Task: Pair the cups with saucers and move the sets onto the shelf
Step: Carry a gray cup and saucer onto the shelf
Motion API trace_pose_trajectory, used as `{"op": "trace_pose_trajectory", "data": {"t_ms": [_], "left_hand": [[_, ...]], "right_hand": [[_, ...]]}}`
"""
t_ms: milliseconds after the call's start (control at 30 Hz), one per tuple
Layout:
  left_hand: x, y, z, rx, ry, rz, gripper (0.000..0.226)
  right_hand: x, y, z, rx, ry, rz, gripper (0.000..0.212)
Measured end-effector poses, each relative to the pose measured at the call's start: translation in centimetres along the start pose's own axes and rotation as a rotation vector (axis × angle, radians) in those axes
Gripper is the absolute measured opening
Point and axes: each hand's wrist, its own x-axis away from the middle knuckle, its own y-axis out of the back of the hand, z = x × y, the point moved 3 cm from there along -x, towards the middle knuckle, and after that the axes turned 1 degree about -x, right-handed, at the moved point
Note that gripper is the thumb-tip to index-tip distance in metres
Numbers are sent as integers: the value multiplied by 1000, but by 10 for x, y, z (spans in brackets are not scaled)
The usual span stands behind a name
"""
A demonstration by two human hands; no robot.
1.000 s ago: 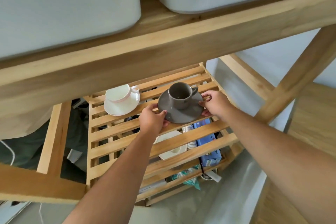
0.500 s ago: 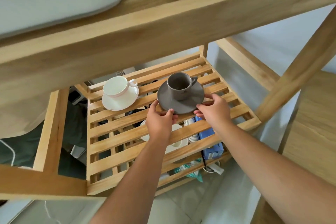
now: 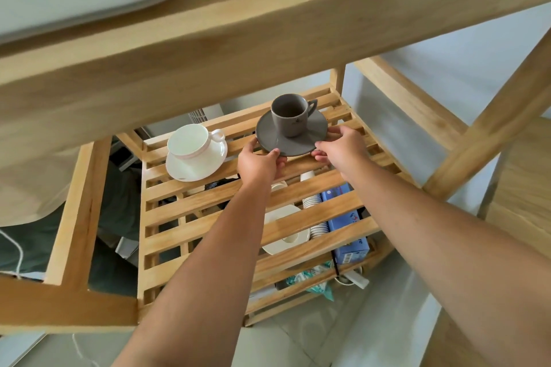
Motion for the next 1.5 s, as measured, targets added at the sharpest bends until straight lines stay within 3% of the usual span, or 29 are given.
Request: {"op": "trace_pose_trajectory", "data": {"t_ms": [1233,1500], "left_hand": [[-11,-6,-1,-24,-75,-22,67],[1,-1,-5,-39,-15,55,72]], "right_hand": [[-13,-9,-4,22,66,-49,56],[3,-1,5,80,59,37,59]]}}
